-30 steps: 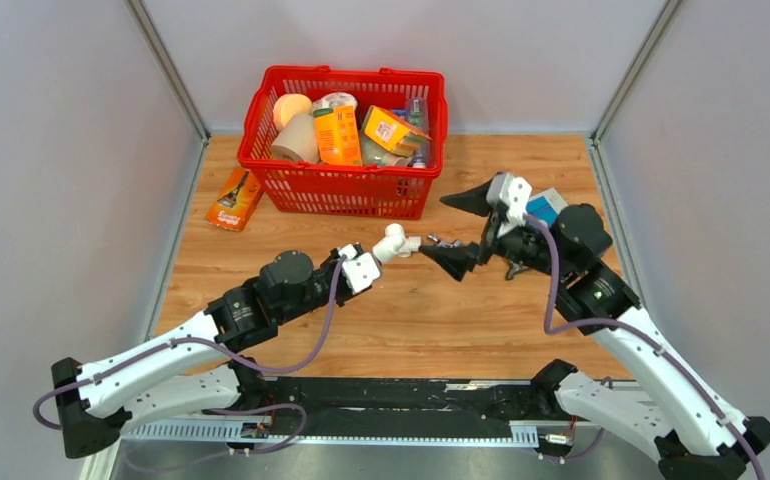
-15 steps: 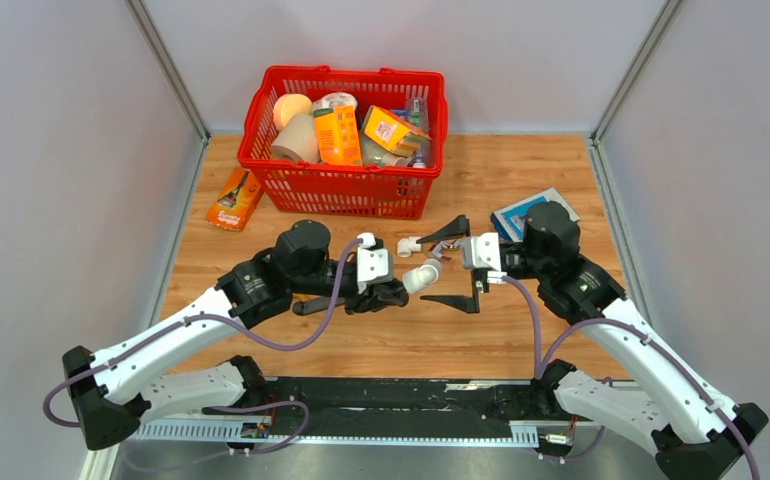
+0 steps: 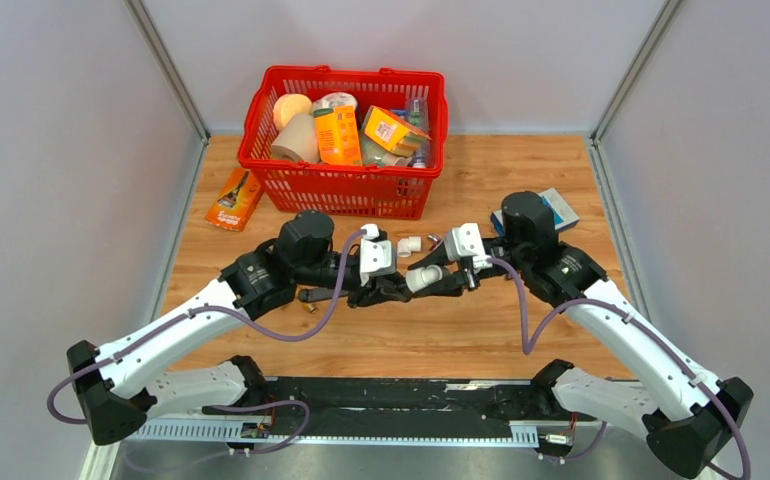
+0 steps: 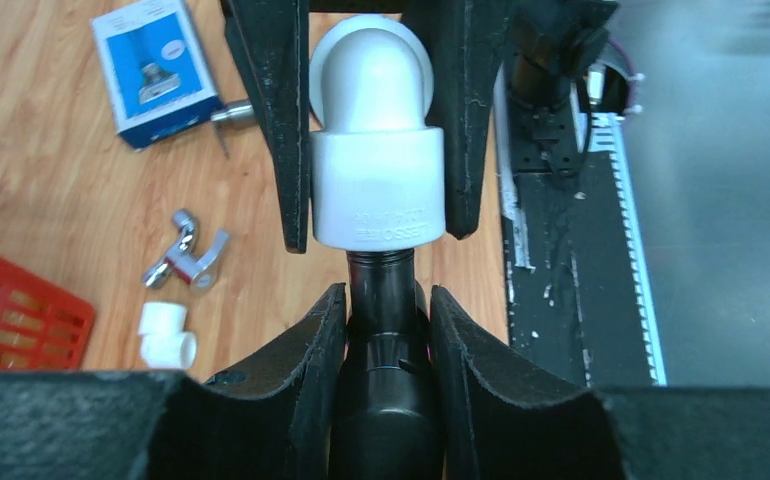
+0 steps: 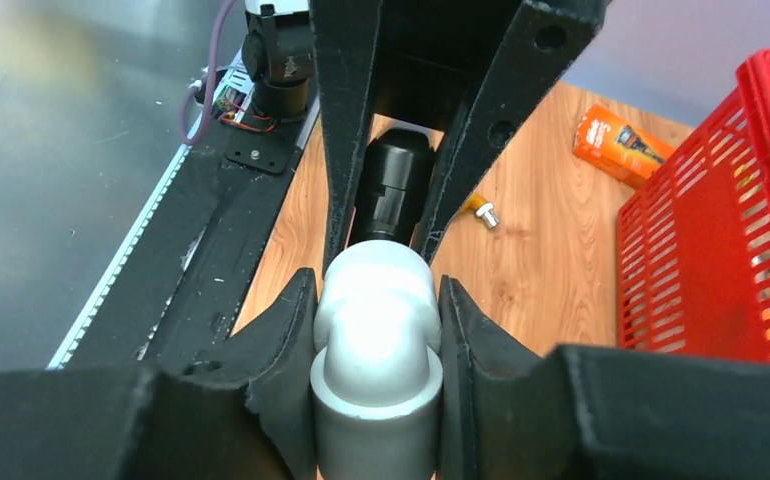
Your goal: Install the water faucets
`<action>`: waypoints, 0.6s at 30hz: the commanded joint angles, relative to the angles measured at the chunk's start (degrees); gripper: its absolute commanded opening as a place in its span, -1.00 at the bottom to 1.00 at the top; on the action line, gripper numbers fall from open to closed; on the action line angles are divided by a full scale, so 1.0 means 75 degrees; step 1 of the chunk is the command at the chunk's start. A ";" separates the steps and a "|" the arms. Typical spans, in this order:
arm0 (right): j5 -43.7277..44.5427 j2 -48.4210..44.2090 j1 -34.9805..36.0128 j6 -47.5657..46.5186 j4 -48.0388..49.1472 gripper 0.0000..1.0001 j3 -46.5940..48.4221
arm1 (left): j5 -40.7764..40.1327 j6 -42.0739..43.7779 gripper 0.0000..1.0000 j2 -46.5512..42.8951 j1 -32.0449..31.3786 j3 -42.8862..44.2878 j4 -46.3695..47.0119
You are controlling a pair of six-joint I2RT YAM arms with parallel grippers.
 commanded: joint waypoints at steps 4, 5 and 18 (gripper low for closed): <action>0.1032 0.0501 0.0010 0.3629 0.1964 -1.00 0.0236 | -0.3678 0.0261 -0.99 -0.0436 -0.0456 0.0094 0.1235; 0.1385 0.0559 0.0010 0.4368 0.2247 -1.00 0.0224 | -0.4376 0.0635 -1.00 -0.0460 -0.1026 0.0011 0.1316; 0.5619 0.2094 0.0010 1.0866 0.1793 -1.00 0.0634 | -1.2597 0.6821 -1.00 0.1940 -0.4289 -0.1782 0.8966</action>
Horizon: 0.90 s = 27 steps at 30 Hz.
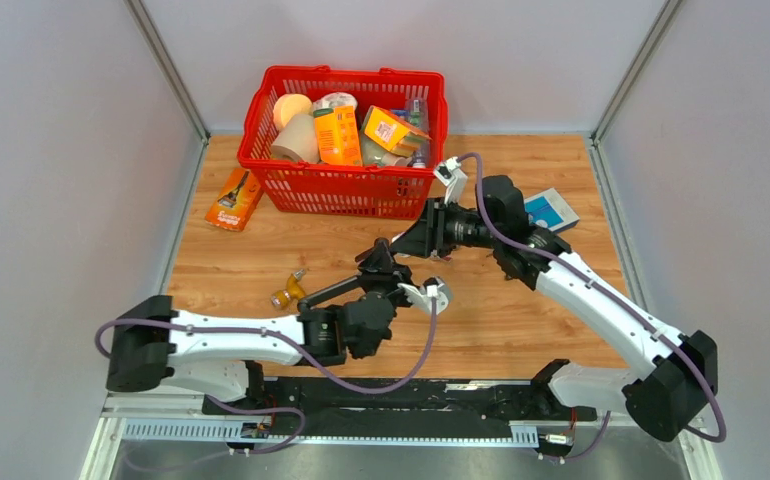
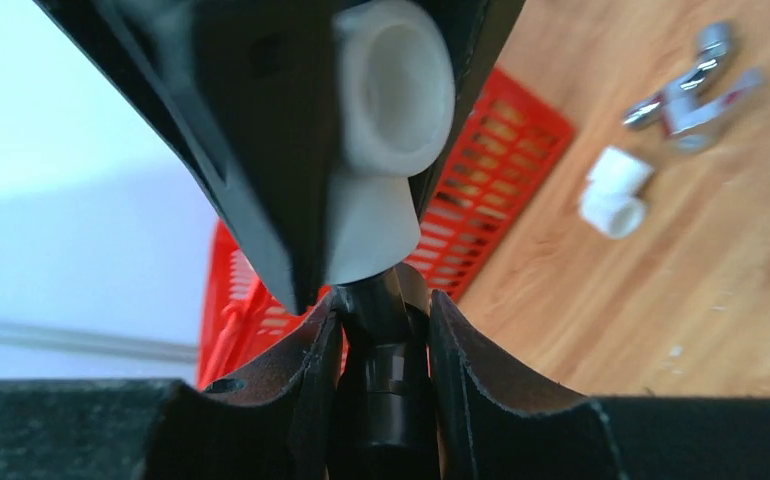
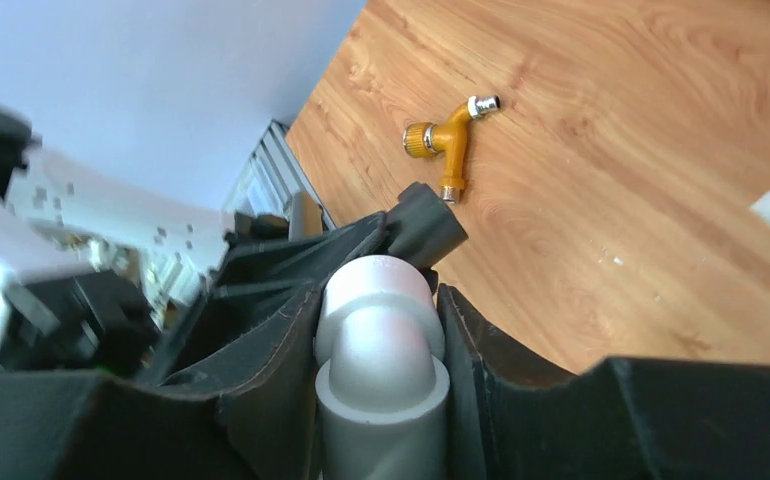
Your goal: Install the water faucets
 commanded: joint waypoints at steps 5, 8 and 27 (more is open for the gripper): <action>0.1473 0.0671 -0.0203 0.1743 0.0487 -0.75 0.0550 | -0.1037 0.2688 -1.00 0.0728 -0.0711 -0.0040 0.4421; 0.1309 0.0425 -0.0379 0.0972 0.0743 -0.21 0.0621 | -0.0604 0.1192 -1.00 0.0189 -0.0617 -0.0029 0.3002; -0.2147 -0.2738 -0.0415 -0.7396 0.1261 1.00 -0.0761 | 0.9859 -0.4227 -1.00 -0.2742 0.3238 0.0908 -0.3400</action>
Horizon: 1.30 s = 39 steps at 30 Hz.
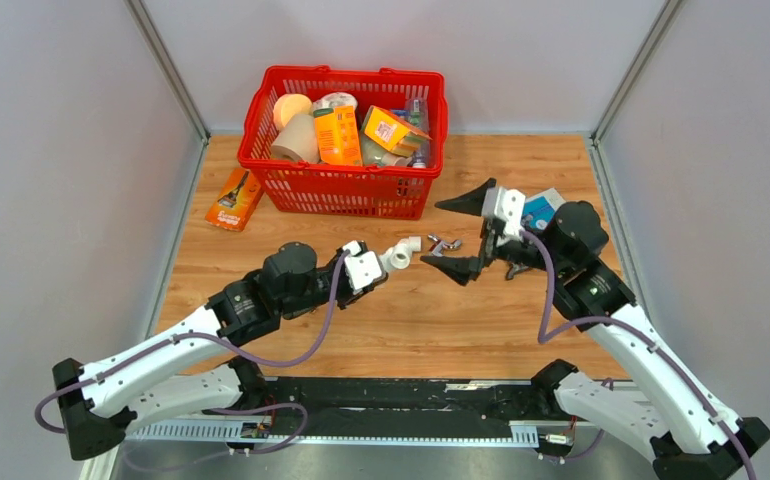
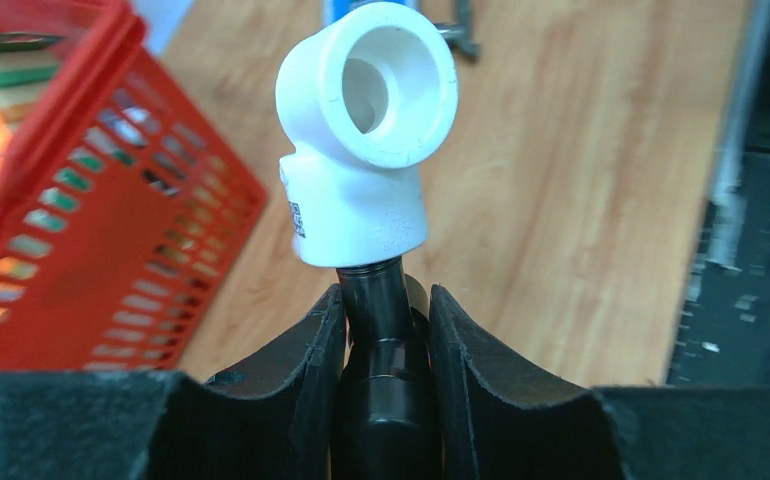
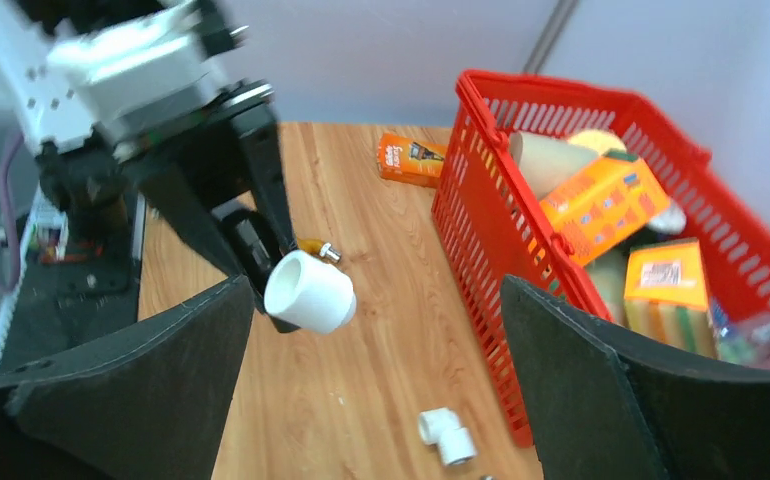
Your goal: Install the water faucets
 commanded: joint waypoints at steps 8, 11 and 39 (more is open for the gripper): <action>-0.3492 -0.0186 0.0043 -0.3211 -0.1168 0.95 -0.0069 | 0.4757 -0.0956 -1.00 0.0574 0.0769 0.1626 -0.0153; -0.3623 0.0002 0.0043 -0.3187 -0.1203 0.87 -0.0023 | 0.4980 -0.0827 -1.00 0.0844 0.0769 0.1896 -0.0294; 0.3326 0.2930 0.0195 0.6911 -0.0758 -1.00 0.0833 | -0.7625 0.5409 -1.00 0.2517 -0.3108 0.0234 0.6038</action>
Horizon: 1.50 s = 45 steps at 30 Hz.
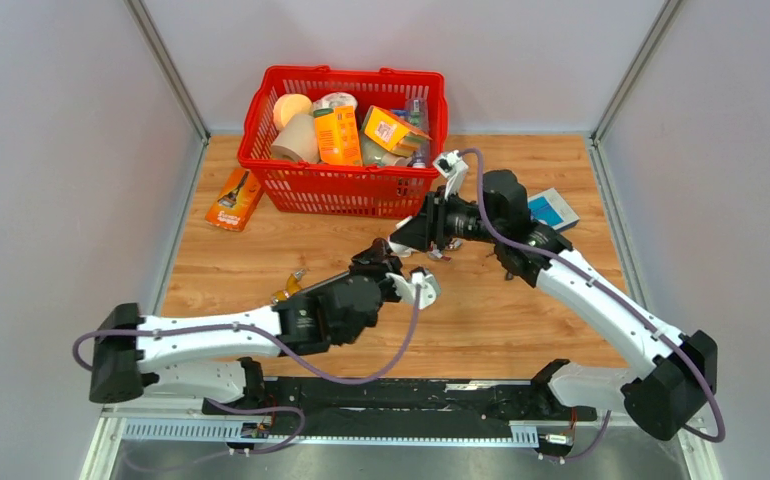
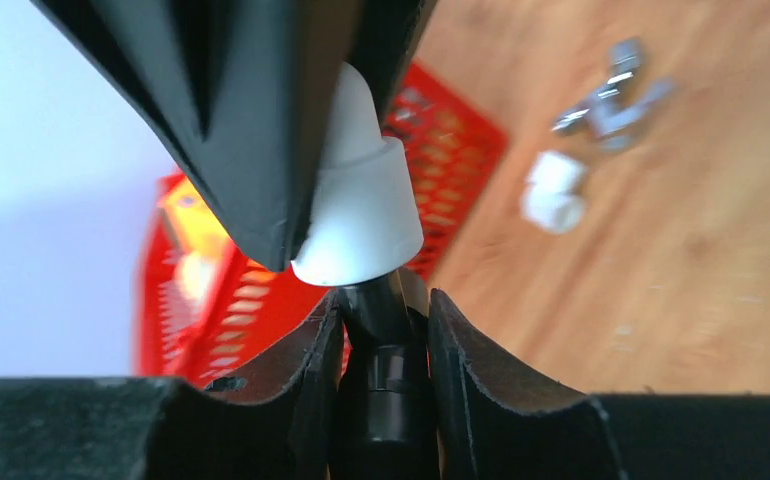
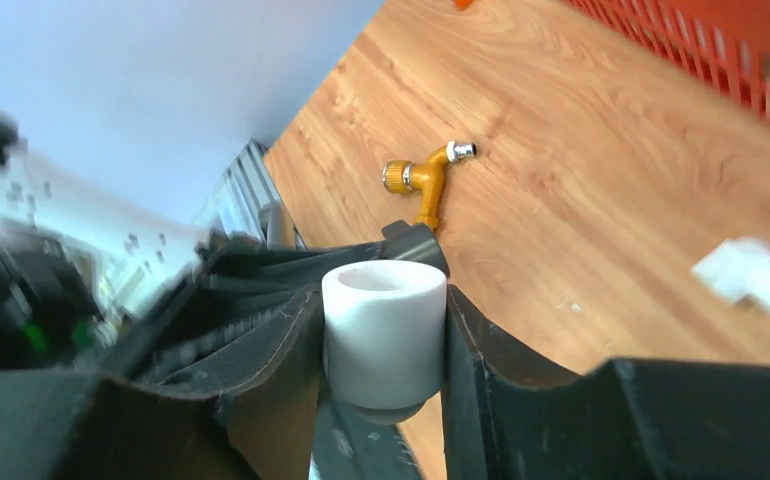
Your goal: Install the water faucets
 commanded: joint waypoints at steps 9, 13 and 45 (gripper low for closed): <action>0.2641 0.0572 -0.0205 0.2949 -0.0074 -0.49 0.0668 | -0.2744 0.3266 -1.00 0.0923 -0.1243 -0.0594 0.5576; 0.2081 0.0034 -0.0310 0.1381 0.0370 0.00 0.0739 | -0.1528 0.0997 -1.00 0.0079 -0.0788 -0.0453 0.3000; -0.4296 -0.1856 -0.0298 -0.6395 0.0161 0.70 -0.0269 | 1.0078 -0.2632 -1.00 -0.0790 0.3058 0.1890 -0.1188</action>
